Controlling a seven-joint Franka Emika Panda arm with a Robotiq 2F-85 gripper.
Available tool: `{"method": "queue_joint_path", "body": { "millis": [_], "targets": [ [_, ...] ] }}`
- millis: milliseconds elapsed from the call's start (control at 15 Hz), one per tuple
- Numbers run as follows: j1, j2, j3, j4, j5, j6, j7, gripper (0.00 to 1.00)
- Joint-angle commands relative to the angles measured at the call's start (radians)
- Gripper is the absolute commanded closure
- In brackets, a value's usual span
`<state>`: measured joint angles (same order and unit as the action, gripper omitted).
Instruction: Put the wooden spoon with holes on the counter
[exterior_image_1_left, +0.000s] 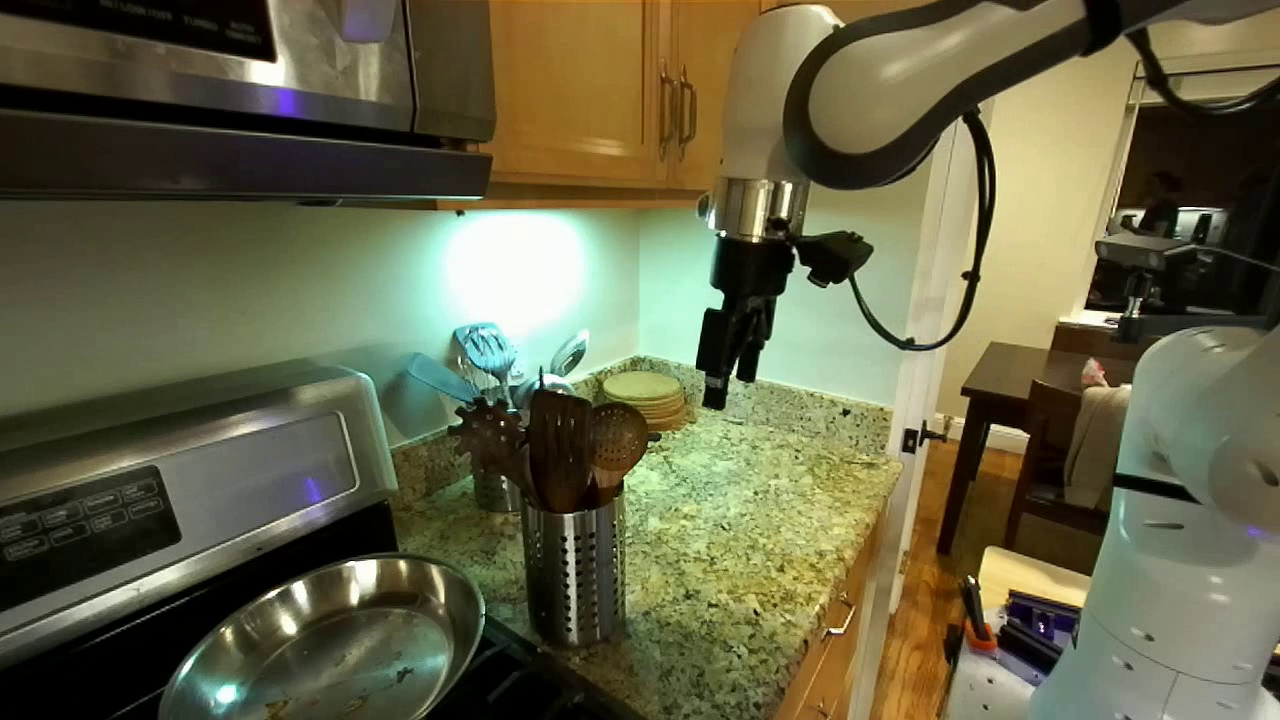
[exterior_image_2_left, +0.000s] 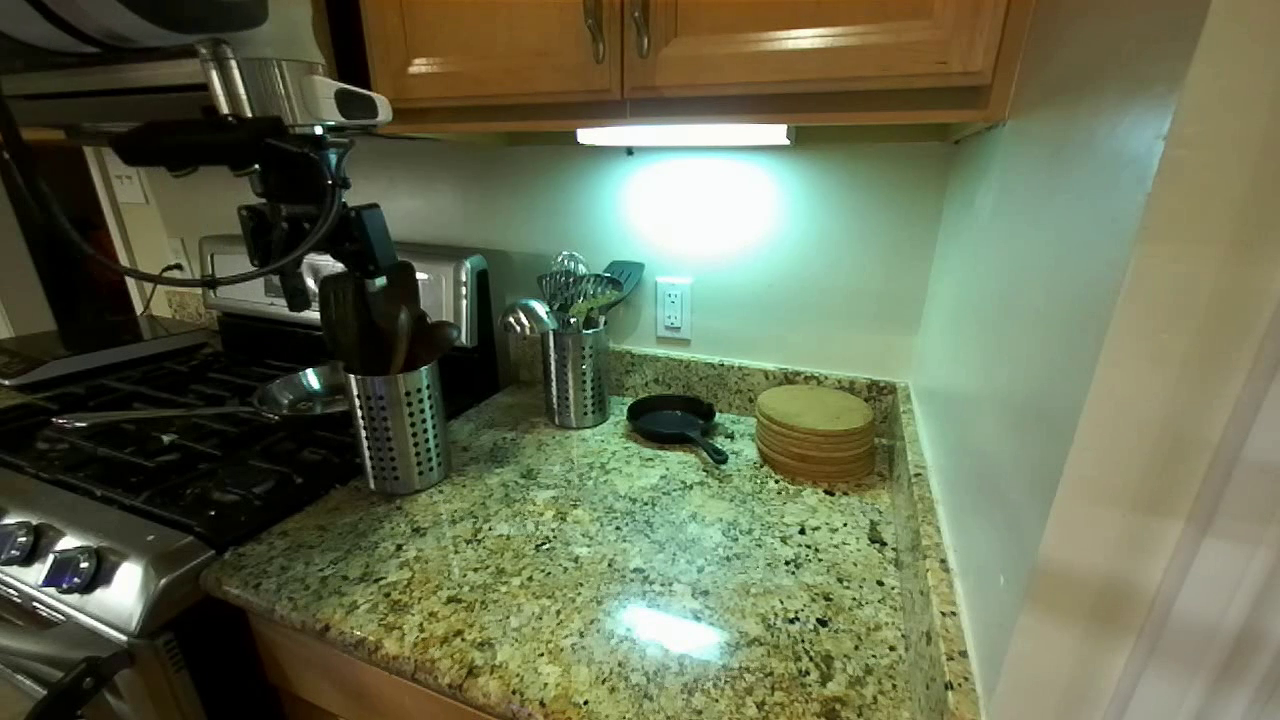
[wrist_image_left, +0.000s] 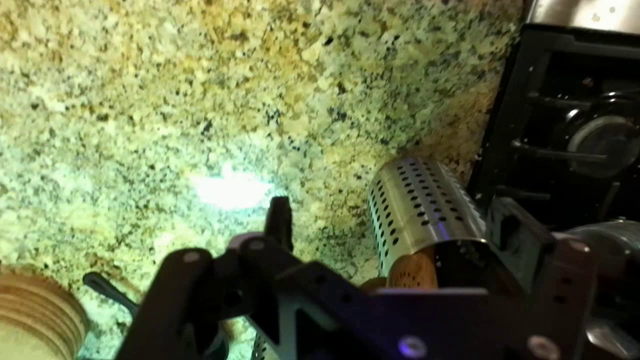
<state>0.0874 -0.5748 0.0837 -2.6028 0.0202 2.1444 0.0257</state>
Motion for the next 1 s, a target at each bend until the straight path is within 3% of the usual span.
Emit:
{"method": "queue_joint_path", "body": {
  "millis": [0,667,933],
  "targets": [
    [-0.011,0.076,0.018,0.057,-0.076,0.093,-0.023,0.00],
    [0.002,0.089,0.017,0.068,-0.073,0.088,-0.010,0.00],
    [-0.019,0.134,0.030,0.093,-0.162,0.128,-0.029,0.00]
  ]
}}
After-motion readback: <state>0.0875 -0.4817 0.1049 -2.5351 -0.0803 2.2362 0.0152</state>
